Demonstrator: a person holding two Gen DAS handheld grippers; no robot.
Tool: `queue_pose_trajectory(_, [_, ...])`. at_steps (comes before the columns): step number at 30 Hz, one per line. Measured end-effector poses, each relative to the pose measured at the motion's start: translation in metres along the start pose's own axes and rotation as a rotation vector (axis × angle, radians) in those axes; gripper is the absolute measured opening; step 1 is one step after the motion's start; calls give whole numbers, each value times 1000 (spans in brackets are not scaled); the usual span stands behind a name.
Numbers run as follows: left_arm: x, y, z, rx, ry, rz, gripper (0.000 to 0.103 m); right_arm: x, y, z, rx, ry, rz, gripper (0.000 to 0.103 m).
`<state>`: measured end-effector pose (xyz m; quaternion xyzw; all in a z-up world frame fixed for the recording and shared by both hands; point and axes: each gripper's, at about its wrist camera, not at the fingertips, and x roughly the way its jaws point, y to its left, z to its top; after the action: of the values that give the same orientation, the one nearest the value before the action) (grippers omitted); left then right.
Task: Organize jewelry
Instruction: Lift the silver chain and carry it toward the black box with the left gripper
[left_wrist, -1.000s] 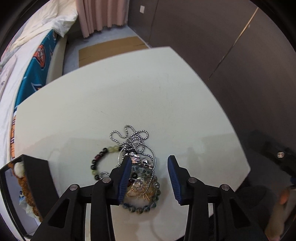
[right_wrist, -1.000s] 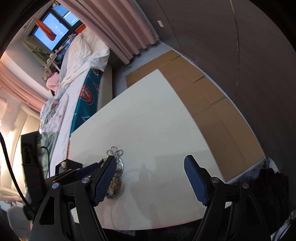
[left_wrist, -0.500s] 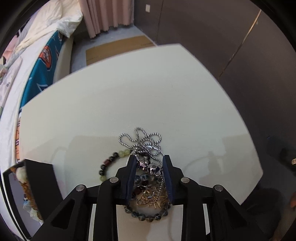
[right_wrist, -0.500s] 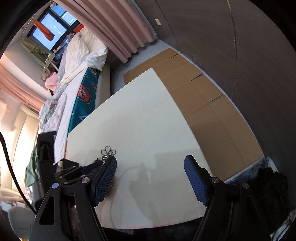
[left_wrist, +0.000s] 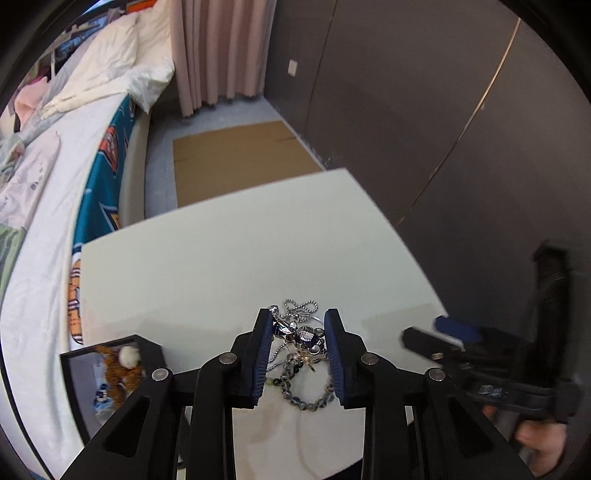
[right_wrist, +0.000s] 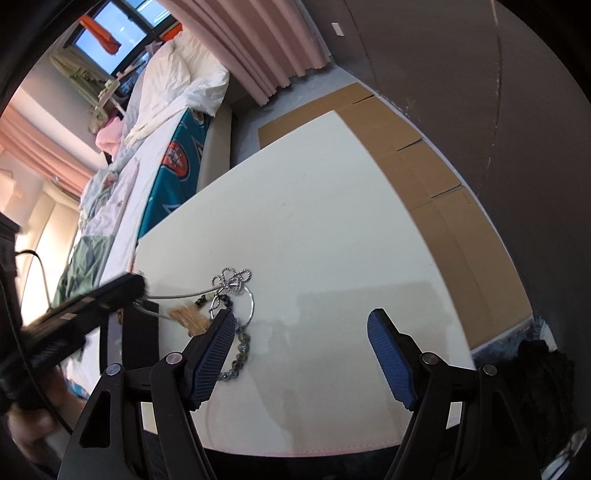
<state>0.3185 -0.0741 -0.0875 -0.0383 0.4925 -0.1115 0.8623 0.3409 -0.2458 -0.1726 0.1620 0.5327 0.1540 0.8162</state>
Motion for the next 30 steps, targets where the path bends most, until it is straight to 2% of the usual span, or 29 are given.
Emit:
queue_pose_trajectory(7, [-30, 11, -6, -27, -50, -56, 30, 7, 20, -4, -35, 13, 0, 75])
queue_pose_trajectory(13, [-36, 20, -9, -36, -56, -92, 30, 8, 29, -7, -66, 18, 13, 75])
queue_pose_trajectory(21, [-33, 21, -2, -43, -69, -98, 30, 6, 46, -10, -101, 33, 209, 75])
queue_pose_trajectory(30, [-40, 19, 0, -42, -83, -105, 30, 6, 64, -13, -136, 22, 279, 75])
